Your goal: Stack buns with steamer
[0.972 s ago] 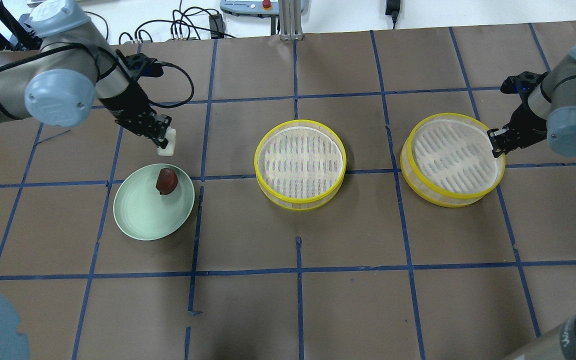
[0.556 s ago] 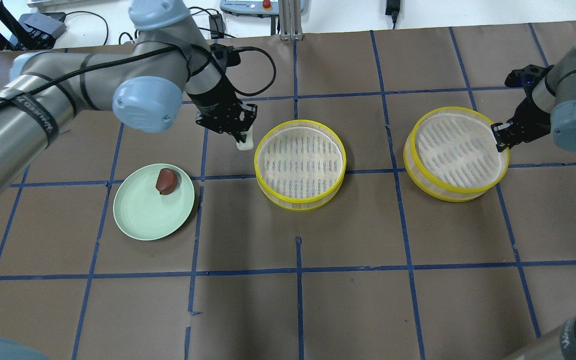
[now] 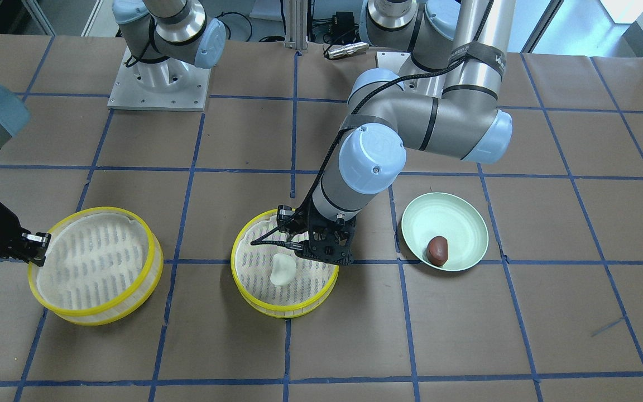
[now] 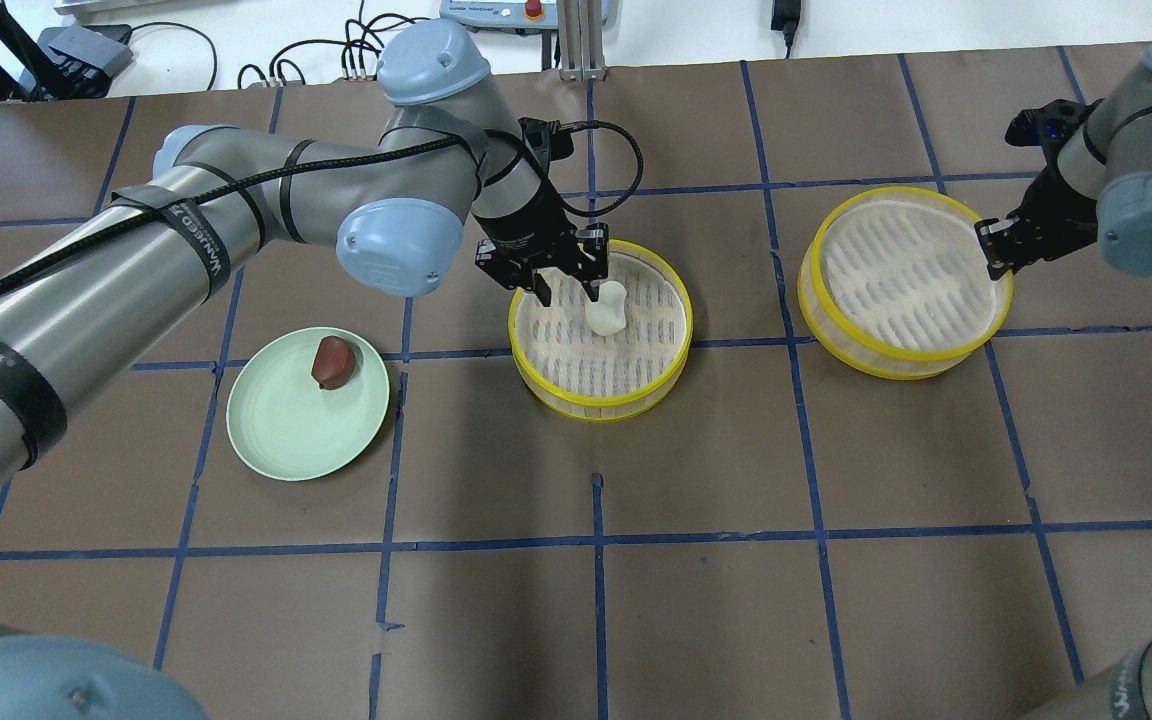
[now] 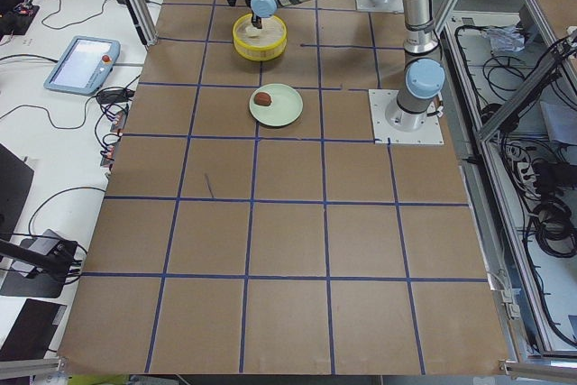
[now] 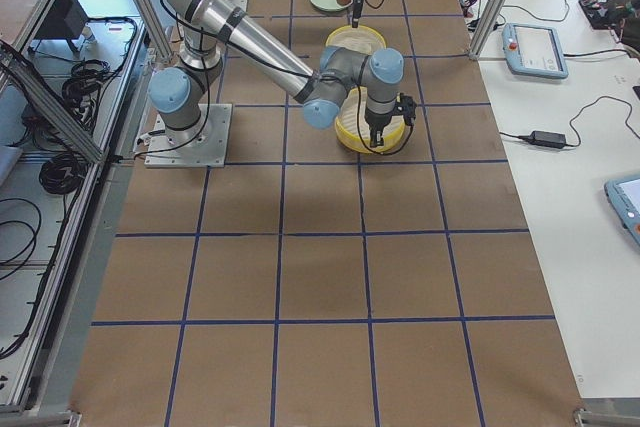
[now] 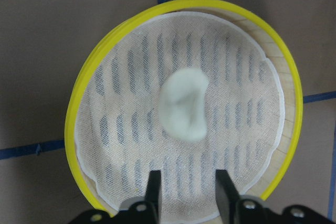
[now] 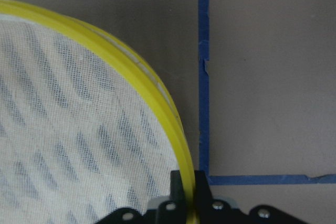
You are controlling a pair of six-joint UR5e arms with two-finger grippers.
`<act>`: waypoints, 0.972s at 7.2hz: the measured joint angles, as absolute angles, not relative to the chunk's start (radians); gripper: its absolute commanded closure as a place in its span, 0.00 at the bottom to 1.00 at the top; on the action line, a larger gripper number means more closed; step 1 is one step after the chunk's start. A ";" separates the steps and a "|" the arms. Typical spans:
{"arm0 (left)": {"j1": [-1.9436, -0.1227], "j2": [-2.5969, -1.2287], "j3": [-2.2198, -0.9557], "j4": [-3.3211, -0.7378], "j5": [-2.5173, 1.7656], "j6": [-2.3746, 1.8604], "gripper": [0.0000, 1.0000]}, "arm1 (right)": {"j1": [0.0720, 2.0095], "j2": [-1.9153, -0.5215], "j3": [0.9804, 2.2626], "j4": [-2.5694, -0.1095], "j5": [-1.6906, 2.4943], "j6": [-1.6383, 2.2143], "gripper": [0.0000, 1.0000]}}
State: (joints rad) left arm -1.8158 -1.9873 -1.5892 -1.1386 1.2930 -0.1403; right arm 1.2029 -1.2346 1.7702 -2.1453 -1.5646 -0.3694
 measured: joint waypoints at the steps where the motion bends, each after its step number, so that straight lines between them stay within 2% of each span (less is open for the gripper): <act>1: -1.795 -1.971 -1.595 -1.143 1.337 -0.114 0.00 | 1.249 -1.246 1.750 -2.118 -1.586 -0.314 0.92; 3: -1.691 -1.939 -1.644 -1.154 1.533 -0.005 0.00 | 1.332 -1.275 1.730 -2.069 -1.598 -0.161 0.92; 5: -1.573 -1.935 -1.701 -1.154 1.665 0.236 0.00 | 1.458 -1.299 1.652 -1.955 -1.593 0.057 0.92; 7: -1.494 -1.955 -1.766 -1.146 1.716 0.329 0.00 | 1.614 -1.277 1.602 -1.884 -1.590 0.274 0.92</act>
